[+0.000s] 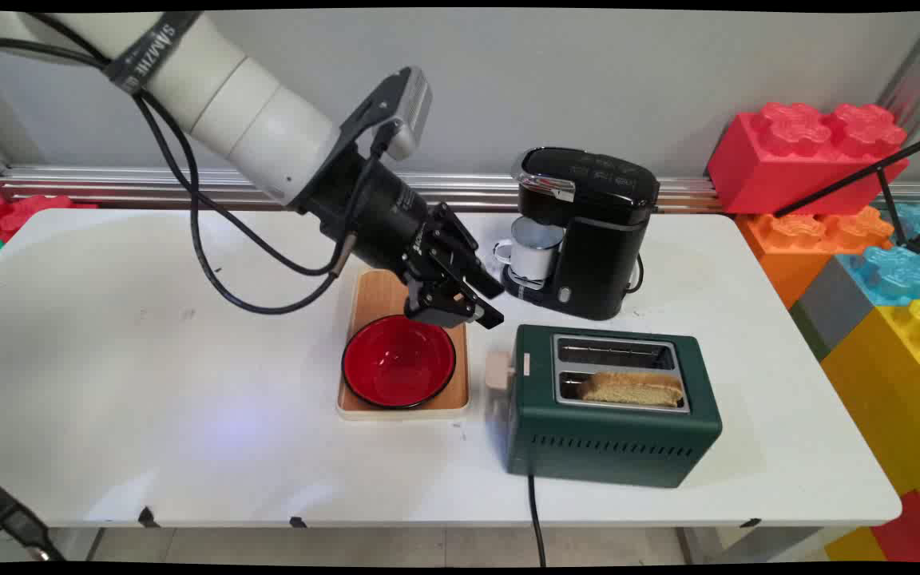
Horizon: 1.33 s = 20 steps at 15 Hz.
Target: Press the toaster switch
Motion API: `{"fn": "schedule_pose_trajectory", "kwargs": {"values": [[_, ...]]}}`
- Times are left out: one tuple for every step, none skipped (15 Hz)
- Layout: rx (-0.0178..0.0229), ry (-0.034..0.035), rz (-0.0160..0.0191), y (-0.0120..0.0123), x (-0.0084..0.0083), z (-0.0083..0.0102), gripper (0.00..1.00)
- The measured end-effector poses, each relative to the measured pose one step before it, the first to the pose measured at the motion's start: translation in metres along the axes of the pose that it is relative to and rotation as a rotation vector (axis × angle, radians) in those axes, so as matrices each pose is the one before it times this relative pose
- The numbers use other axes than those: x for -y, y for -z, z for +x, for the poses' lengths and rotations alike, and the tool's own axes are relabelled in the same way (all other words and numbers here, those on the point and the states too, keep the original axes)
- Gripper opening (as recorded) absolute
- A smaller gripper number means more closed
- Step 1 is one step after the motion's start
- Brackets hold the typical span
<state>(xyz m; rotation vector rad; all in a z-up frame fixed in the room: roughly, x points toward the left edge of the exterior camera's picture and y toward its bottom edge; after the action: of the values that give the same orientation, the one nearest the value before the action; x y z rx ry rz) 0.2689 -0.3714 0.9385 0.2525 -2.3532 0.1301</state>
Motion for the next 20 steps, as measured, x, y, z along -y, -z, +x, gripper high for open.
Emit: {"fn": "schedule_pose_trajectory", "kwargs": {"values": [[-0.00105, -0.00006, 0.00140, -0.00206, -0.00096, -0.00094, 0.00], [-0.00092, 0.00020, 0.00082, -0.00202, -0.00056, -0.00096, 0.00], [-0.00115, 0.00030, -0.00052, -0.00147, -0.00040, -0.00089, 0.00], [-0.00275, 0.00131, -0.00145, -0.00264, -0.00049, -0.00182, 0.00], [-0.00295, 0.00252, -0.00231, -0.00231, -0.00048, -0.00215, 0.00], [-0.00628, 0.00482, -0.00292, -0.00260, -0.00053, -0.00272, 0.00], [-0.00778, 0.00507, -0.00379, -0.00257, -0.00040, -0.00277, 0.00], [-0.00983, 0.00635, -0.00495, -0.00220, -0.00056, -0.00337, 0.00], [-0.00876, 0.00387, -0.00452, -0.00174, -0.00055, -0.00353, 0.00], [-0.00899, 0.00320, -0.00403, -0.00141, -0.00049, -0.00380, 0.00], [-0.00708, 0.00190, -0.00266, -0.00126, -0.00026, -0.00355, 0.00], [-0.00721, 0.00162, -0.00161, -0.00116, 0.00003, -0.00349, 0.00], [-0.00943, 0.00155, -0.00098, -0.00191, 0.00022, -0.00485, 0.00], [-0.00741, 0.00096, 0.00065, -0.00171, 0.00048, -0.00384, 0.00], [-0.00831, 0.00076, 0.00073, -0.00197, 0.00070, -0.00410, 0.00], [-0.00546, 0.00043, 0.00043, -0.00152, 0.00044, -0.00281, 0.00], [-0.00654, 0.00024, 0.00105, -0.00177, 0.00065, -0.00317, 0.00], [-0.00626, -0.00001, 0.00098, -0.00186, 0.00069, -0.00296, 0.00], [-0.00765, -0.00046, 0.00112, -0.00230, 0.00101, -0.00315, 0.00], [-0.00627, -0.00066, 0.00014, -0.00197, 0.00086, -0.00253, 0.00]]}}
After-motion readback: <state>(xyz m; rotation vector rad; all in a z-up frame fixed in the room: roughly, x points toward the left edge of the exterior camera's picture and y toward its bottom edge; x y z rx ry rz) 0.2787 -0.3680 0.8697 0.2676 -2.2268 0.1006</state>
